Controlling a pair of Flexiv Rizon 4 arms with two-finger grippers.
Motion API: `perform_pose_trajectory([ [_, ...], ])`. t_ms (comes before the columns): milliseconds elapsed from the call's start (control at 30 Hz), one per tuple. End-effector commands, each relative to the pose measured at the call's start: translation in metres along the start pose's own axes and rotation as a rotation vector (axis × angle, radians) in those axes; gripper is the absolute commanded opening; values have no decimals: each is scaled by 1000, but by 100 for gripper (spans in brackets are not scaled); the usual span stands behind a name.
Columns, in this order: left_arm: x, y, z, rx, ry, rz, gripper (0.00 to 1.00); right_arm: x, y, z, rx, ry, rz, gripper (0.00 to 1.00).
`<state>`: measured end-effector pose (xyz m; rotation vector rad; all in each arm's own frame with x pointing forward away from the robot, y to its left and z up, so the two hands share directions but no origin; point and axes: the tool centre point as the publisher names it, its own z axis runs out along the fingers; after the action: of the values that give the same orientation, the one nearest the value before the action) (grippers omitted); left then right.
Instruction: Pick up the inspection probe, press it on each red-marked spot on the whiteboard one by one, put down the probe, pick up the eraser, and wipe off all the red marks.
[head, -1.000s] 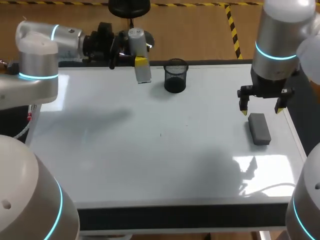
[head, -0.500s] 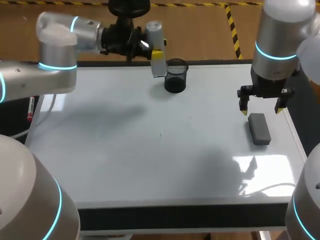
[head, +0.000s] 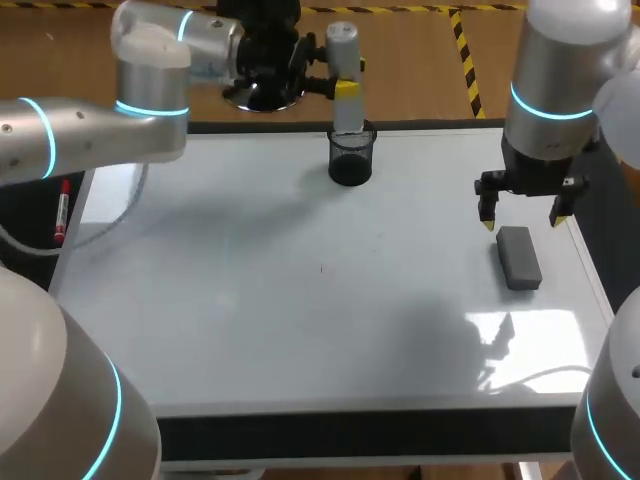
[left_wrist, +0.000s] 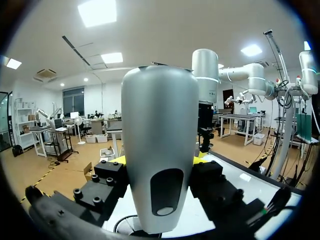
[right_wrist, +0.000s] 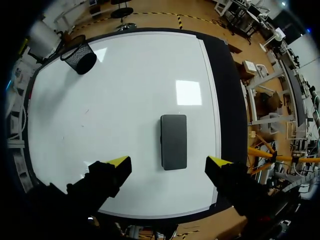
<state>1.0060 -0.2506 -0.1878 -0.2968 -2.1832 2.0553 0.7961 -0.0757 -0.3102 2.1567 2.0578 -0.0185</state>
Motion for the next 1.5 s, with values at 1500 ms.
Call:
perform_pose_trajectory([
  [1500, -30, 40, 10, -49, 13, -23, 0, -1, -1, -1, -1, 2, -1, 100],
])
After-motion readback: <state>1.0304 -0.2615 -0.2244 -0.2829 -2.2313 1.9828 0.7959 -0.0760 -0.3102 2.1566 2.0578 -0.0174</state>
